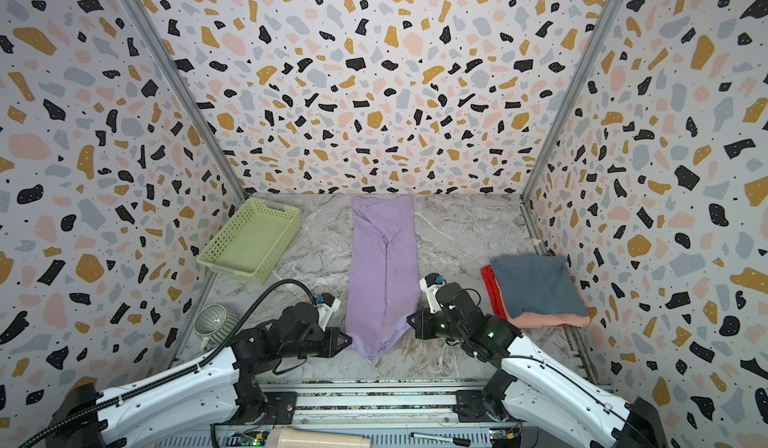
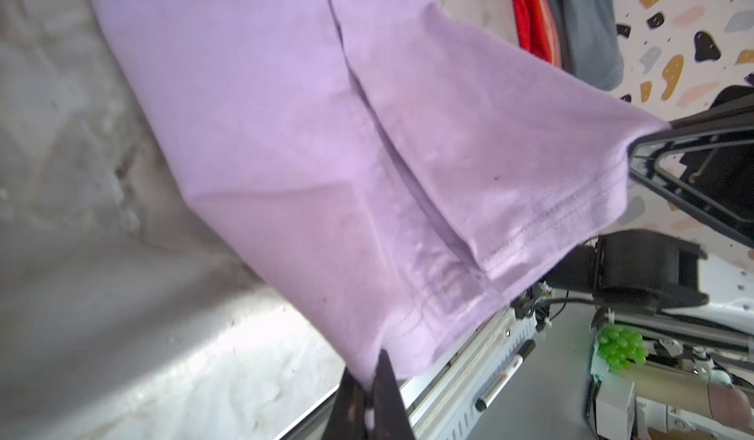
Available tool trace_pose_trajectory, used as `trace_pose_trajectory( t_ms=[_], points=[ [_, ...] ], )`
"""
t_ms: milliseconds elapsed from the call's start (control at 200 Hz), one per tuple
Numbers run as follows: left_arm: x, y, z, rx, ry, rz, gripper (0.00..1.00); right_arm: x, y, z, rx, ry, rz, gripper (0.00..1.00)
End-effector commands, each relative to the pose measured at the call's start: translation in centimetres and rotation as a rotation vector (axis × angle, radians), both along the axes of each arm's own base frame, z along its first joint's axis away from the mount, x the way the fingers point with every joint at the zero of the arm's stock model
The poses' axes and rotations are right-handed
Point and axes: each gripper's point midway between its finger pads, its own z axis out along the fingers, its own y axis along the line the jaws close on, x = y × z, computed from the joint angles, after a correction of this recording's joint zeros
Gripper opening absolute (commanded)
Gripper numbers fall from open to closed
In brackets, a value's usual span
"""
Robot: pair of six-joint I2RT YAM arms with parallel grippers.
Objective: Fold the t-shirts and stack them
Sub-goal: 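Lift the near end with both grippers and fold it onto the far half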
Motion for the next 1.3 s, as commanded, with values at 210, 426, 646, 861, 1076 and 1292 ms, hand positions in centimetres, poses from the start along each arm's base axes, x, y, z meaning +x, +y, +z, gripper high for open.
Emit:
trace_pose_trajectory(
  t_ms=[210, 426, 646, 861, 1076, 1292],
  points=[
    [12.9, 0.0, 3.2, -0.002, -0.176, 0.031, 0.00, 13.2, 1.5, 1.3, -0.021, -0.213, -0.084, 0.00],
    [20.5, 0.6, 1.4, 0.046, -0.147, 0.020, 0.00, 21.3, 1.4, -0.8, 0.004, -0.186, -0.122, 0.00],
    [25.7, 1.1, -1.0, 0.004, -0.104, 0.083, 0.00, 26.5, 1.5, -4.7, 0.014, -0.094, -0.135, 0.00],
    [28.7, 1.0, -2.5, 0.000, -0.076, 0.094, 0.00, 28.9, 1.2, -6.2, 0.042, -0.065, -0.147, 0.00],
    [33.2, 3.2, -0.8, -0.019, -0.118, 0.185, 0.50, 31.5, -0.1, -4.7, 0.136, -0.093, -0.162, 0.20],
    [34.6, 5.9, 2.1, -0.018, -0.188, 0.269, 0.59, 31.3, -3.9, -3.2, 0.110, -0.104, -0.272, 0.47]
  ],
)
